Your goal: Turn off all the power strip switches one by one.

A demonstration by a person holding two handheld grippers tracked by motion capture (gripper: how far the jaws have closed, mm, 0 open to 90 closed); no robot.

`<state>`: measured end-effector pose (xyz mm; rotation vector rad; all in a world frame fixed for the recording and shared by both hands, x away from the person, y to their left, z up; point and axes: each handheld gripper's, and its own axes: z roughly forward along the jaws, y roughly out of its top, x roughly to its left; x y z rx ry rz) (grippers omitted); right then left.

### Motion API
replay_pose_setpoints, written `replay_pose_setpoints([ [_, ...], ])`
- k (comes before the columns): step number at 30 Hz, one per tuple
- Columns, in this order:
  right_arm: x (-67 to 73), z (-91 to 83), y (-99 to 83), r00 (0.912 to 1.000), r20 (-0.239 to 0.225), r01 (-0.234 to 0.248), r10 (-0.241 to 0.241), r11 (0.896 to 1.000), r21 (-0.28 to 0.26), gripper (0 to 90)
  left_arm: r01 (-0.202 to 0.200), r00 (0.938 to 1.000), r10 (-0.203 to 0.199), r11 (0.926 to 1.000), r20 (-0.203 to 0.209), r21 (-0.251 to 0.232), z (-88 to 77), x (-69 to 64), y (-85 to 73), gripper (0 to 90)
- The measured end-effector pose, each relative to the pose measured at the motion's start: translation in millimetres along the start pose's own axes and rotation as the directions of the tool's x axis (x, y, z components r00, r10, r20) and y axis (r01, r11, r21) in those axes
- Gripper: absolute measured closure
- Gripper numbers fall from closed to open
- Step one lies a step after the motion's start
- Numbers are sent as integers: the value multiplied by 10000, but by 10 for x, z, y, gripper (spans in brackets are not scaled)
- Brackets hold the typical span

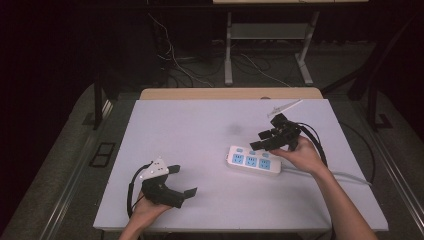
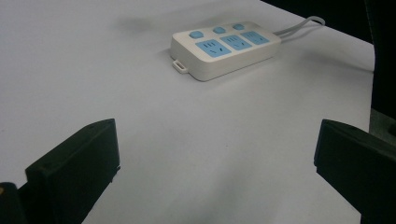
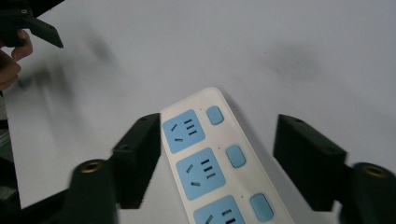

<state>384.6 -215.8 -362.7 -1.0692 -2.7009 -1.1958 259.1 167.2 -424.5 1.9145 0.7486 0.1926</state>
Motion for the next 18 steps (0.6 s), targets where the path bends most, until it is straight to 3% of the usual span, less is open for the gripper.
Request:
replay_pose_setpoints([
  [9,136,-200,-285,9989,458,-15,58,9957,-926,5,-24,10000,24,10000,35,-1,6,-7,4,0],
  [18,254,-339,-747,9969,274,-682,744,9811,-1813,2,-21,10000,21,10000,26,6,5,-9,6,0],
])
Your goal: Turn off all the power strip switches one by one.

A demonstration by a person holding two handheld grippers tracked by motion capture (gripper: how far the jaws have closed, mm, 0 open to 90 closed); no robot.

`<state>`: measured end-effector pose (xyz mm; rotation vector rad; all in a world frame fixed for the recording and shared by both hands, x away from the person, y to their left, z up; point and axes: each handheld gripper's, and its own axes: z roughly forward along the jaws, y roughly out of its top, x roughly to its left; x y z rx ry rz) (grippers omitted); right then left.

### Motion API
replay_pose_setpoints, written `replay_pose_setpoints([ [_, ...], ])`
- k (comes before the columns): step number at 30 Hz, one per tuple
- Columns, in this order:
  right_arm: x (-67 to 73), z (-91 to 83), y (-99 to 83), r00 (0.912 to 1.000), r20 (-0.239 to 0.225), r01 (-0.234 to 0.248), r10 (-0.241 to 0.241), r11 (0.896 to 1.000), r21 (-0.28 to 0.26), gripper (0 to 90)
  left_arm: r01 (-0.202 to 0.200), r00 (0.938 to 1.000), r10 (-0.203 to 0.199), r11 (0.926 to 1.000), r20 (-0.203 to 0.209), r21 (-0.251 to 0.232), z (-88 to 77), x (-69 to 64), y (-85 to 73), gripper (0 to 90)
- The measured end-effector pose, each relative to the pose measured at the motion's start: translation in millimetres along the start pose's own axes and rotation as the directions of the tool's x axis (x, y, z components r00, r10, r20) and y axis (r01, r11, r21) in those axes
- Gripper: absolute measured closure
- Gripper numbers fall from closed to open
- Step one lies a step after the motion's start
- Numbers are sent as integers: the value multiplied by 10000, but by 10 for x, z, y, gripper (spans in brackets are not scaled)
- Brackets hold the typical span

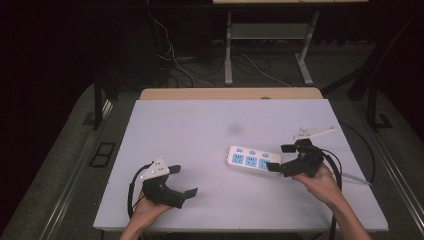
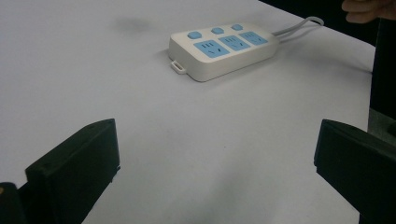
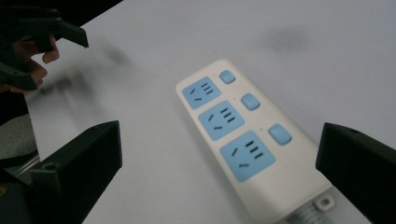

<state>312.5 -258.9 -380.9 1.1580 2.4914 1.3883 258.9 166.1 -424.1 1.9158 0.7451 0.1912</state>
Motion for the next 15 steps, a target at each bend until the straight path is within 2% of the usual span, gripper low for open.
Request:
replay_pose_setpoints([
  [5,38,-86,-239,9998,-1,-220,220,9993,-307,2,-3,10000,3,10000,-56,-45,-15,3,3,0],
  [9,86,-151,-393,9992,291,-259,271,9988,-407,2,-18,10000,17,10000,-63,-68,-20,7,4,0],
  [15,143,-242,-595,9983,392,-403,427,9974,-591,2,0,10000,-1,10000,-45,-84,-24,3,5,0],
])
